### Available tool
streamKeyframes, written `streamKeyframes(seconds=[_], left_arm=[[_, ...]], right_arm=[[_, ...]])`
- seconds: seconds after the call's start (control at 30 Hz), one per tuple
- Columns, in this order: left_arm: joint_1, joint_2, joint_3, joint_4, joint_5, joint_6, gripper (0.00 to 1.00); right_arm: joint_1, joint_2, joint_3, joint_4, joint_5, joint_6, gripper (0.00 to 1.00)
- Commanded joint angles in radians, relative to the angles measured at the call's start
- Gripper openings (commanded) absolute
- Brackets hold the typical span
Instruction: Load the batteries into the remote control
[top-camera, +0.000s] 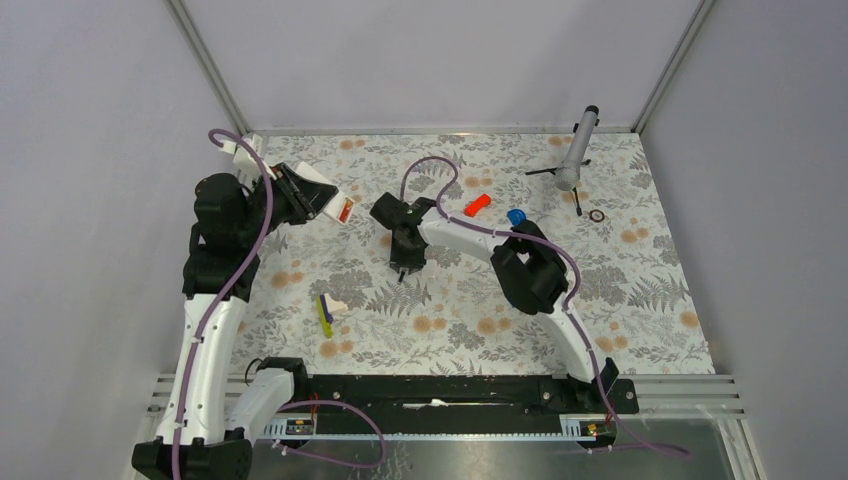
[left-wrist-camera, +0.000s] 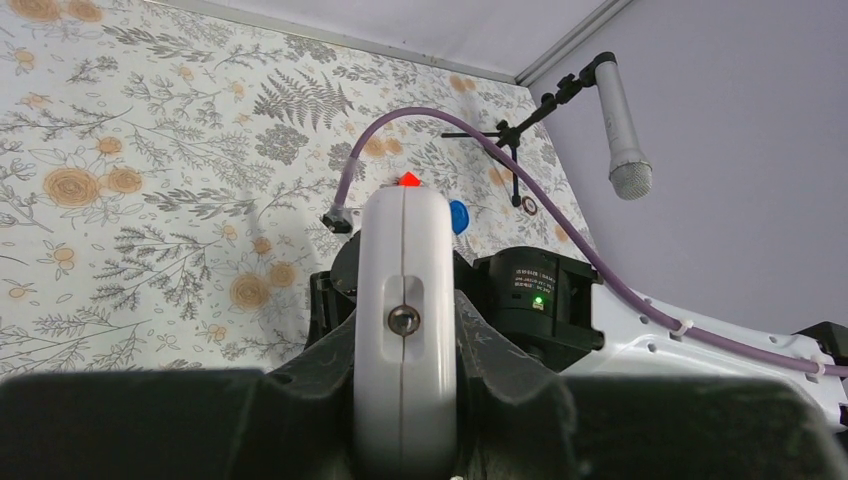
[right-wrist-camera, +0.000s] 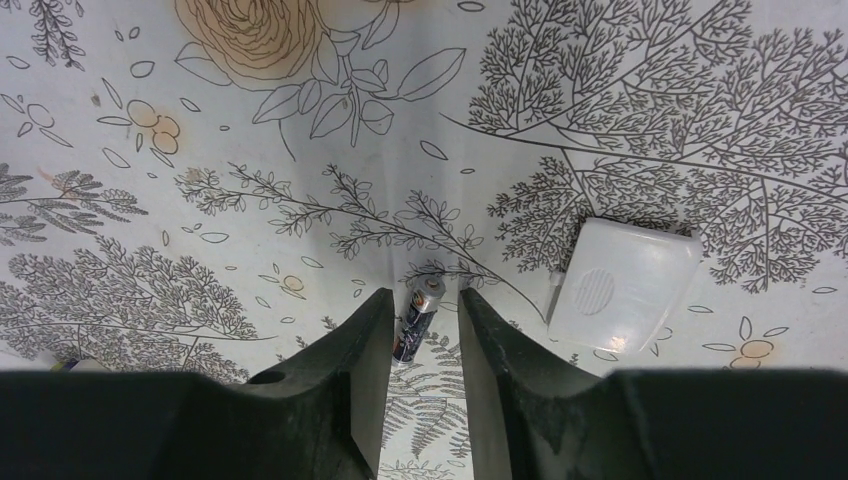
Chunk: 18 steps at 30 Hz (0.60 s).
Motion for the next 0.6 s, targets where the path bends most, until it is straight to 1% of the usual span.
streamKeyframes(seconds=[0.0, 0.1, 0.2, 0.4, 0.5, 0.57], left_arm=[[0.002, -0.026, 0.021, 0.023, -0.060, 0.035, 0.00], [0.002, -0.051, 0.044, -0.024, -0.149, 0.087, 0.00], [0.002, -0.070, 0.042, -0.032, -0.185, 0.101, 0.00], [0.002, -0.092, 0.022, -0.038, -0.194, 0.106, 0.00], [0.001, -0.090, 0.016, -0.038, -0.182, 0.098, 0.00], [0.000, -0.086, 0.007, -0.026, -0.166, 0.081, 0.00]], right_arm=[[0.017, 0.073, 0.080, -0.132, 0.014, 0.005, 0.35], [0.025, 0.092, 0.074, -0.160, 0.001, 0.021, 0.33], [0.028, 0.112, 0.075, -0.185, 0.001, 0.025, 0.31], [0.028, 0.115, 0.088, -0.188, 0.051, 0.019, 0.11], [0.027, 0.076, 0.082, -0.163, 0.094, 0.020, 0.05], [0.026, 0.035, 0.073, -0.150, 0.133, 0.020, 0.05]])
